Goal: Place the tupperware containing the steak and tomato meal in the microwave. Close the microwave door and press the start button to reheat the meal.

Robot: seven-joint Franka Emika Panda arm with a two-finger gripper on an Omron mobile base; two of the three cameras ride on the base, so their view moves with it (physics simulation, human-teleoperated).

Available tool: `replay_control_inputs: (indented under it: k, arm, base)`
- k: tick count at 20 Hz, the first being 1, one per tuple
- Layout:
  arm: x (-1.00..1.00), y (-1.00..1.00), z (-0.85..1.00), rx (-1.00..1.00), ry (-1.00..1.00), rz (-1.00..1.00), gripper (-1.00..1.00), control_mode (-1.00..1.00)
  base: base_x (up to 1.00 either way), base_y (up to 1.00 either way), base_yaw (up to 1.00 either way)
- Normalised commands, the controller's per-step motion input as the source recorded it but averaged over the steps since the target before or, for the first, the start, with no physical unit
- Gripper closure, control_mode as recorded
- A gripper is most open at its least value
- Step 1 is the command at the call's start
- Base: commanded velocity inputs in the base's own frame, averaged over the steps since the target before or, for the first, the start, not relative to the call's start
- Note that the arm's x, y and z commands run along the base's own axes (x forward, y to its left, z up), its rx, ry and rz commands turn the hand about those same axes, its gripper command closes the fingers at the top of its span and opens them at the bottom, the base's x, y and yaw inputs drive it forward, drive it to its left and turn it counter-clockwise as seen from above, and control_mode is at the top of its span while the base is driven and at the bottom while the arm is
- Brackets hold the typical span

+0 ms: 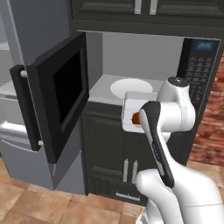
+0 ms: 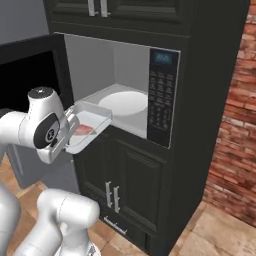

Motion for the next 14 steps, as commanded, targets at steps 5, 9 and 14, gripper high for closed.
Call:
replay_control_inputs:
  k: [5,9,14]
  arm:
    - [0.00,0.00,0.00,0.00,0.00,0.00,1.00,1.00]
    - [0.00,0.00,0.00,0.00,0.00,0.00,1.00,1.00]
    - [0.00,0.00,0.00,0.00,0.00,0.00,1.00,1.00]
  base:
    - [0.06,-0.56,0.29]
    - [0.00,-0.43,0.26]
    - [0.36,-0.08,0.24]
